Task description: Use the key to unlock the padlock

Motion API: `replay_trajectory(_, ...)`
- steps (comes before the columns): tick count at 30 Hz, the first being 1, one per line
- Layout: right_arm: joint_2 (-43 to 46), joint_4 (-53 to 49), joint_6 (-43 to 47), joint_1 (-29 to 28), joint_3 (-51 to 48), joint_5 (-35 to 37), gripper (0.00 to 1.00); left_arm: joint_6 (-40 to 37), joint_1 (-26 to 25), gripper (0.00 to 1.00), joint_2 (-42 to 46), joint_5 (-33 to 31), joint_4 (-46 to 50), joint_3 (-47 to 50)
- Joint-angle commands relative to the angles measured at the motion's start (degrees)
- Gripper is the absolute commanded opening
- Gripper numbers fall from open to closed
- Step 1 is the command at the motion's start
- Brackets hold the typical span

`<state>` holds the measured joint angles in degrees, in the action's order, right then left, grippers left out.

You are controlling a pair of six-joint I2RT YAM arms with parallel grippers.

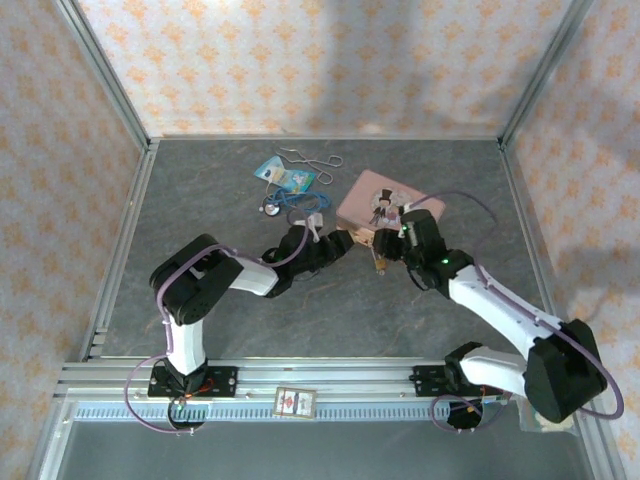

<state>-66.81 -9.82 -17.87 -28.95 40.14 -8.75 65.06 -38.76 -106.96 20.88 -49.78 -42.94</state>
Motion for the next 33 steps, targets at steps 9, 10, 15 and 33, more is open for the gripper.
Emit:
replay_trajectory(9, -19.3, -12.7, -2.6, -11.6, 10.5, 15.4, 0.42, 3.7, 3.1, 0.54, 3.3, -4.1, -9.2, 6.5)
replay_trajectory(10, -21.0, -14.0, -3.1, -12.3, 11.7, 17.2, 0.41, 4.0, 3.2, 0.54, 3.3, -4.1, -9.6, 6.9)
replay_trajectory(15, -27.9, -19.2, -5.2, -13.9, 16.1, 24.6, 0.40, 4.4, 3.4, 0.54, 3.5, -4.3, -10.7, 8.0)
replay_trajectory(33, -32.9, -21.5, -4.8, -15.3, 19.2, 30.1, 0.37, 5.3, 4.4, 0.54, 4.3, -4.3, -12.4, 10.0)
